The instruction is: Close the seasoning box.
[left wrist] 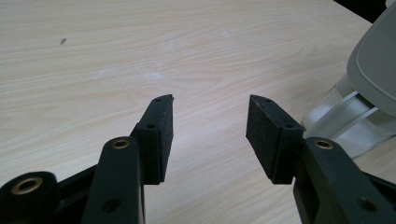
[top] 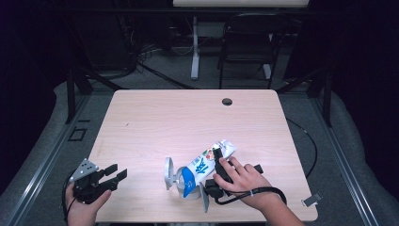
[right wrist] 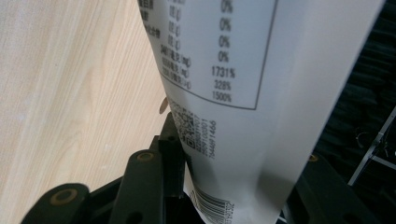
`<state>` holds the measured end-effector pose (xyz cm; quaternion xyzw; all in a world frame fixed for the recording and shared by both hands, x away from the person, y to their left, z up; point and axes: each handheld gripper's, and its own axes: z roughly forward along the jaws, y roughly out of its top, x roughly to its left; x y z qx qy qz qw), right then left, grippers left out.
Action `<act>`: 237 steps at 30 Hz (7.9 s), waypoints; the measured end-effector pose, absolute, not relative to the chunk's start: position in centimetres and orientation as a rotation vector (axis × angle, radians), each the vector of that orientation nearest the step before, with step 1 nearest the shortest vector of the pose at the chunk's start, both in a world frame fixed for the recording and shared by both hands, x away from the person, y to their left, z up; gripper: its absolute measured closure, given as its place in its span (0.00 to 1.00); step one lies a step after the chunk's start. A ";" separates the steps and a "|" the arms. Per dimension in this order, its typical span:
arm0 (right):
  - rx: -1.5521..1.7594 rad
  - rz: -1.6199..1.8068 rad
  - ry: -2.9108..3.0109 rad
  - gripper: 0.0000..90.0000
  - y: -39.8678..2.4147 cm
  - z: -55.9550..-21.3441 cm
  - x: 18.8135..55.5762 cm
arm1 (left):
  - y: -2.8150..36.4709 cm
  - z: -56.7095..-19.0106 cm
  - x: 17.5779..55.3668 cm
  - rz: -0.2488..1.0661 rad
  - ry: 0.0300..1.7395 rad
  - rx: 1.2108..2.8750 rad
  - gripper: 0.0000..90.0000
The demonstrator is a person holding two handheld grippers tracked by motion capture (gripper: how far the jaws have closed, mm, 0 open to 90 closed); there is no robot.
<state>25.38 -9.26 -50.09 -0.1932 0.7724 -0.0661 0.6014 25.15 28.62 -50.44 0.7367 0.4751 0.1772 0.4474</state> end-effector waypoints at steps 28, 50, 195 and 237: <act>-0.451 -0.147 1.777 0.75 -9.2 -49.8 25.2 | 28.7 -50.4 25.1 0.440 1.177 1.821 0.57; -0.450 -0.141 1.778 0.79 -9.3 -49.7 25.1 | 28.7 -50.4 25.2 0.438 1.181 1.826 0.57; -0.034 0.306 2.019 0.99 -10.1 -47.9 24.1 | 28.7 -50.6 25.2 0.443 1.196 1.809 0.57; 0.562 0.964 2.184 1.00 -12.5 -48.9 25.5 | 27.6 -50.8 26.8 0.416 1.202 1.782 0.57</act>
